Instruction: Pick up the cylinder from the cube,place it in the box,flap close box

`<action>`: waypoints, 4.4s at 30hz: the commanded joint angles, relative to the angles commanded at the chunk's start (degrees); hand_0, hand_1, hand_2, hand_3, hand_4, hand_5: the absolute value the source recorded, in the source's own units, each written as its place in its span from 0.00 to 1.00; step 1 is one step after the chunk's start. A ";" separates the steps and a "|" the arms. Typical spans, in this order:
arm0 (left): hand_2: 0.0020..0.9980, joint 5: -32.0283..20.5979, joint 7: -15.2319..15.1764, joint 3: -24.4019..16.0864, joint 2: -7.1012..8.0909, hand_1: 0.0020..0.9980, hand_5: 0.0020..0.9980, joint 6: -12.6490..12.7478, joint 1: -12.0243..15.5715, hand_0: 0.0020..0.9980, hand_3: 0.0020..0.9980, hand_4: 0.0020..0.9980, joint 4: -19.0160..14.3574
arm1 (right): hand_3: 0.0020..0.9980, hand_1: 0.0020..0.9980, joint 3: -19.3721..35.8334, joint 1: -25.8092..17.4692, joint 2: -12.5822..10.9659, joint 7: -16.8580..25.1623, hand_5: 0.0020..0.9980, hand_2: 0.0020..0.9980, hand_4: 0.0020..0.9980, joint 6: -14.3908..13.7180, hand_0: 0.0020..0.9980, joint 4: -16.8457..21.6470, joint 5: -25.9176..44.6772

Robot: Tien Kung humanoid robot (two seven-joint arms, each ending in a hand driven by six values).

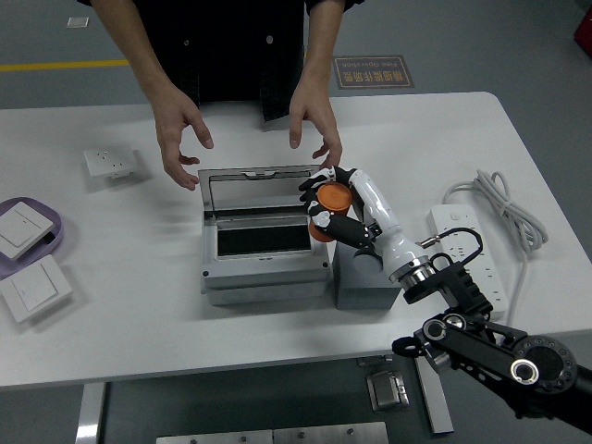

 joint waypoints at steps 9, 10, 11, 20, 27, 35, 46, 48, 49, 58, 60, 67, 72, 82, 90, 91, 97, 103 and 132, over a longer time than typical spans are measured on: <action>0.57 -0.87 0.12 1.14 0.19 0.63 0.31 -0.05 -0.10 0.65 0.65 0.70 0.00 | 0.30 0.29 -3.81 8.14 5.83 -15.56 0.00 0.35 0.00 8.53 0.27 -0.30 -18.28; 0.57 -0.91 0.12 1.19 0.19 0.63 0.31 -0.05 -0.12 0.65 0.64 0.70 0.00 | 0.29 0.28 -4.37 8.73 6.32 -17.37 0.00 0.35 0.00 9.73 0.24 -0.56 -20.34; 0.57 -0.97 0.13 1.28 0.20 0.63 0.31 -0.06 -0.14 0.65 0.64 0.70 0.00 | 0.29 0.28 -5.05 9.38 6.81 -19.43 0.00 0.35 0.00 11.12 0.24 -0.85 -22.75; 0.57 -1.26 0.18 1.71 0.29 0.63 0.31 -0.05 -0.19 0.65 0.64 0.71 0.07 | 0.33 0.30 -9.93 14.00 8.75 -34.79 0.00 0.38 0.00 22.39 0.25 -2.39 -41.72; 0.57 -1.35 0.17 1.87 0.28 0.63 0.31 -0.03 -0.33 0.65 0.64 0.71 0.06 | 0.37 0.35 -12.01 16.08 9.35 -41.55 0.00 0.41 0.00 24.96 0.31 -3.19 -52.32; 0.57 -1.16 0.11 1.80 0.33 0.63 0.31 0.08 -0.56 0.65 0.64 0.71 0.03 | 0.45 0.45 -12.22 18.31 9.33 -42.28 0.00 0.47 0.03 27.22 0.47 -4.73 -53.87; 0.57 -1.00 -0.12 2.20 0.35 0.63 0.31 0.34 -0.29 0.65 0.64 0.71 -0.04 | 0.65 0.62 -11.23 18.35 9.34 -42.34 0.38 0.64 0.55 31.11 0.67 -6.31 -51.53; 0.57 -1.19 -0.06 2.39 0.37 0.63 0.31 0.28 -0.29 0.65 0.64 0.71 -0.07 | 0.65 0.62 -11.13 18.33 9.50 -42.10 0.38 0.64 0.55 30.88 0.67 -6.53 -51.57; 0.57 -1.27 -0.03 2.47 0.38 0.63 0.31 0.26 -0.30 0.65 0.64 0.71 -0.08 | 0.65 0.62 -11.10 18.33 9.58 -41.97 0.38 0.64 0.55 30.75 0.67 -6.61 -51.60; 0.57 -1.37 0.10 2.59 0.49 0.63 0.31 0.14 -0.43 0.64 0.64 0.70 -0.24 | 0.79 0.71 -11.10 18.33 10.18 -40.73 0.59 0.72 0.92 29.54 0.84 -6.92 -51.42; 0.57 -1.13 0.11 2.50 0.50 0.63 0.31 0.15 -0.43 0.64 0.64 0.70 -0.27 | 0.79 0.71 -11.08 18.23 10.23 -40.41 0.59 0.72 0.92 29.35 0.84 -7.03 -51.23; 0.57 -0.54 0.17 2.21 0.39 0.63 0.31 0.21 -0.35 0.64 0.64 0.70 -0.31 | 0.81 0.71 -8.93 16.82 8.63 -36.69 0.60 0.72 0.94 25.91 0.84 -5.78 -44.52; 0.57 -0.86 0.19 2.26 0.31 0.63 0.31 0.19 -0.31 0.64 0.64 0.70 -0.28 | 0.82 0.71 -6.28 15.27 5.74 -31.57 0.61 0.72 0.96 21.58 0.84 -2.00 -35.03; 0.57 -1.38 0.18 2.66 0.50 0.63 0.31 0.17 -0.58 0.64 0.64 0.70 -0.25 | 0.77 0.66 -4.22 18.42 2.26 -23.89 0.61 0.68 0.95 16.25 0.78 -0.47 -15.61; 0.57 -1.73 0.15 2.91 0.77 0.63 0.30 0.14 -0.78 0.65 0.64 0.69 -0.24 | 0.75 0.63 -6.11 23.73 1.62 -23.06 0.61 0.66 0.95 15.74 0.73 -7.15 -5.39; 0.57 -1.71 0.16 2.90 0.80 0.63 0.30 0.13 -0.82 0.65 0.64 0.69 -0.26 | 0.75 0.63 -6.53 24.18 1.77 -22.89 0.61 0.66 0.95 15.72 0.73 -8.14 -4.44; 0.57 -1.57 0.17 2.81 0.85 0.63 0.30 0.12 -1.08 0.64 0.63 0.69 -0.42 | 0.74 0.63 -9.00 25.24 2.58 -21.12 0.60 0.66 0.94 15.41 0.72 -14.04 -0.14; 0.57 -1.49 0.21 2.75 0.79 0.63 0.30 0.12 -1.06 0.65 0.63 0.69 -0.43 | 0.74 0.62 -9.75 24.55 1.70 -20.75 0.60 0.65 0.93 14.75 0.70 -13.14 -1.23; 0.57 -0.02 0.35 0.67 0.11 0.63 0.30 0.04 -0.75 0.65 0.63 0.69 -1.03 | 0.72 0.59 -13.04 15.20 -3.43 -19.36 0.55 0.64 0.85 13.12 0.58 -1.76 -0.84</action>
